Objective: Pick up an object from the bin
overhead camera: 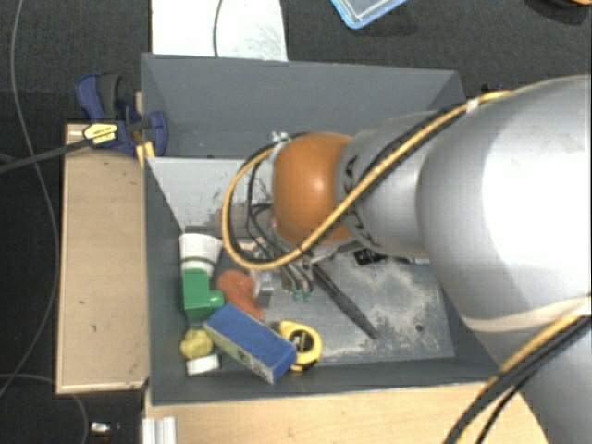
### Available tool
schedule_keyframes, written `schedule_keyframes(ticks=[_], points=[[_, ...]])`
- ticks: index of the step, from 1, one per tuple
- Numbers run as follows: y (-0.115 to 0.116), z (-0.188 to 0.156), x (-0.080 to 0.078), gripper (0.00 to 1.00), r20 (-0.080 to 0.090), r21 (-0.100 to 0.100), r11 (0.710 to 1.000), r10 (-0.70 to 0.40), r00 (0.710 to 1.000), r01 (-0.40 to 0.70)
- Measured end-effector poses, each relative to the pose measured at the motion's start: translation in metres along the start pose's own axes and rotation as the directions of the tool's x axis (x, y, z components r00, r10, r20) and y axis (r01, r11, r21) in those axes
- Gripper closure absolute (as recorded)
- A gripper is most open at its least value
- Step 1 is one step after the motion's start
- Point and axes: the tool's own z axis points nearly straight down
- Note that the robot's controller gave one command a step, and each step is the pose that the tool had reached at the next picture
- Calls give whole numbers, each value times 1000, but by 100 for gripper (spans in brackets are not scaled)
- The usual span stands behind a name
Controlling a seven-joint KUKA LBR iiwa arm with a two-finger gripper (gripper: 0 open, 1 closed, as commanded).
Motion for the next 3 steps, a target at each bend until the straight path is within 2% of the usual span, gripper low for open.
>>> schedule_keyframes(ticks=[1, 2, 3], points=[[24, 2, 21, 100, 6, -1, 997, -77, 997, 77], [59, 5, 25, 100, 8, 14, 927, -374, 927, 374], [59, 5, 26, 100, 7, 14, 928, -373, 928, 373]])
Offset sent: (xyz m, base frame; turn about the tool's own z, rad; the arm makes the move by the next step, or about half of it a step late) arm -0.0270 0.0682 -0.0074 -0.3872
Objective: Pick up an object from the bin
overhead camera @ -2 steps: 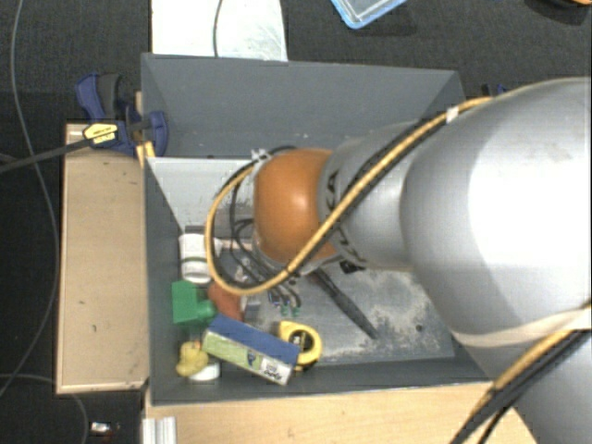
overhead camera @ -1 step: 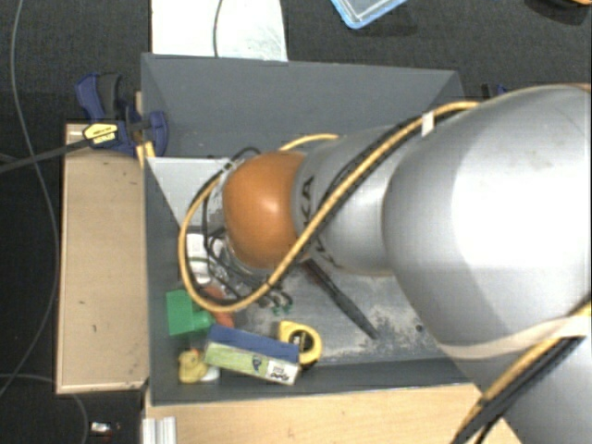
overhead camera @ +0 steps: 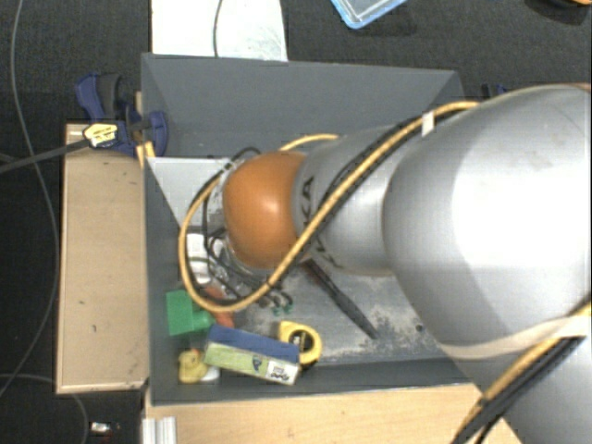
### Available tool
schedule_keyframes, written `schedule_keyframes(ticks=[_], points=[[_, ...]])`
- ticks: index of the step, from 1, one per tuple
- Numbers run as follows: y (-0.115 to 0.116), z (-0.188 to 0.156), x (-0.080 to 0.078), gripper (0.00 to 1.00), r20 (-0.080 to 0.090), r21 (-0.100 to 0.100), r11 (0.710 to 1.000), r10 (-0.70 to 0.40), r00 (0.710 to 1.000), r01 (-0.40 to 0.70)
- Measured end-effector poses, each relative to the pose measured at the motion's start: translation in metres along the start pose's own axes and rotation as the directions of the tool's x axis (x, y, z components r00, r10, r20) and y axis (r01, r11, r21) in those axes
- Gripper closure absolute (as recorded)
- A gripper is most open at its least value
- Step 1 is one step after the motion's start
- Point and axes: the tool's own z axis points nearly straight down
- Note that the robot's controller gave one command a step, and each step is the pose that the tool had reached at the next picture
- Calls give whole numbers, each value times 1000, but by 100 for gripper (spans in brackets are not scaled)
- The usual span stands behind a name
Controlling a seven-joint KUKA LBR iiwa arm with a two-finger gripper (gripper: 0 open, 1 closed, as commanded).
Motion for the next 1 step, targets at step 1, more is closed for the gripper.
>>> schedule_keyframes(ticks=[1], points=[[-12, -42, 13, 100, 4, 0, 999, -38, 999, 38]])
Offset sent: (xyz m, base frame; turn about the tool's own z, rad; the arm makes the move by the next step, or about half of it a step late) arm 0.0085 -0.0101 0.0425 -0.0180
